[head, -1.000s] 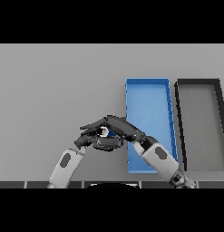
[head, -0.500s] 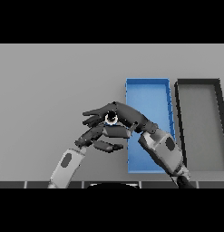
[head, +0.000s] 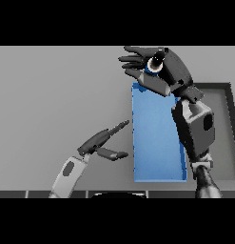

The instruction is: Pick up the blue pipe and place it into the blue bin.

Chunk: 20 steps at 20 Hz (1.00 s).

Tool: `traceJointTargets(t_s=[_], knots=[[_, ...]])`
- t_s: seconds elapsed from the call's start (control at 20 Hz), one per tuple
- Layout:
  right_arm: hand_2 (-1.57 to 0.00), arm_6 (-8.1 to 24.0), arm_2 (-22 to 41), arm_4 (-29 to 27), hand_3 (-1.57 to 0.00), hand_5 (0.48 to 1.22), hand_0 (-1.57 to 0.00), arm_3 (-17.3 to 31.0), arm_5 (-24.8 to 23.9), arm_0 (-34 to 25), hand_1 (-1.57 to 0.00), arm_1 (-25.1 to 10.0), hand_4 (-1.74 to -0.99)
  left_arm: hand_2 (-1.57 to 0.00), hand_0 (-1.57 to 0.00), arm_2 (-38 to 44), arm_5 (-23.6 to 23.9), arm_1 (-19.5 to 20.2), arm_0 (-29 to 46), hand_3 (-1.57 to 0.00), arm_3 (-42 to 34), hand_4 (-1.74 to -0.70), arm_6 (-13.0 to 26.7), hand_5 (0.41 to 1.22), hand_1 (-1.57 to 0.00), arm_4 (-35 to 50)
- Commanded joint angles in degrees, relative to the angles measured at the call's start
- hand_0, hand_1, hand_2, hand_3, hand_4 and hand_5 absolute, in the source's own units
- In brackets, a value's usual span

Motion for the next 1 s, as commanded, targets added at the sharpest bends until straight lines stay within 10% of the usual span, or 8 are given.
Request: traceJointTargets(t_s=[0.0,0.55,0.95], knots=[[-1.57,-0.23,-1.19,0.61,-1.57,1.221,-1.57,0.79,0.28,1.26,-1.57,-0.89,-1.741,0.0,0.0,0.14,0.08,-0.17,-0.31,0.0,-0.28,-0.89,0.15,0.415,0.0,0.24],[-1.57,0.19,-5.87,4.37,-1.57,1.221,-1.57,-0.99,2.36,24.79,-1.57,-4.62,-1.741,0.0,0.0,-0.12,0.05,0.17,-0.19,0.0,-0.24,-0.87,-0.49,0.422,0.0,-0.15],[-1.57,0.19,8.72,0.63,-1.51,1.221,-1.57,-5.36,-17.47,41.74,-1.57,-16.14,-1.741,0.0,0.0,-0.99,0.68,0.07,1.62,0.0,-0.73,-0.89,-0.71,0.423,0.0,-0.86]])
